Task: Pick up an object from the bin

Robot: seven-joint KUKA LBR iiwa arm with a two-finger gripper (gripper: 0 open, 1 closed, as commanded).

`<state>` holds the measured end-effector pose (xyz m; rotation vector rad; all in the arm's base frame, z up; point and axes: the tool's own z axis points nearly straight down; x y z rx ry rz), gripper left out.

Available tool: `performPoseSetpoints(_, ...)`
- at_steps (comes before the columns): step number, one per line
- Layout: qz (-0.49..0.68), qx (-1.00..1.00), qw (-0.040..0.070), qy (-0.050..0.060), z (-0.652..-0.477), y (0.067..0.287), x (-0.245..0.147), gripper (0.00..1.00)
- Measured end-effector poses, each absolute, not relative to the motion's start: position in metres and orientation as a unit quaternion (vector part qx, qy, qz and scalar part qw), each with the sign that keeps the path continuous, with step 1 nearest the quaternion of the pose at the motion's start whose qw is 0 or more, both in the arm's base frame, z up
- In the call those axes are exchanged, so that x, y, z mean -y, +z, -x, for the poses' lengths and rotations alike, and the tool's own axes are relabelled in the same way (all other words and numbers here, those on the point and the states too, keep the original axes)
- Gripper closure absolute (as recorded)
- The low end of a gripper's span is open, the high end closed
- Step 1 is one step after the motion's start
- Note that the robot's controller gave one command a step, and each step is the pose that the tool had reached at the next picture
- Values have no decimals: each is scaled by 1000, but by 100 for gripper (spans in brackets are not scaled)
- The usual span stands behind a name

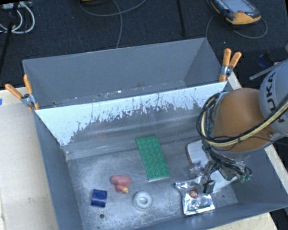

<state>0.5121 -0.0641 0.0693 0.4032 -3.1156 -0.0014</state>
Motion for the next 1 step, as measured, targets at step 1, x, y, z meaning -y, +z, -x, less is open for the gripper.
performPoseSetpoints(1, -112, 994, -5, 1, -507, 260, 50, 100)
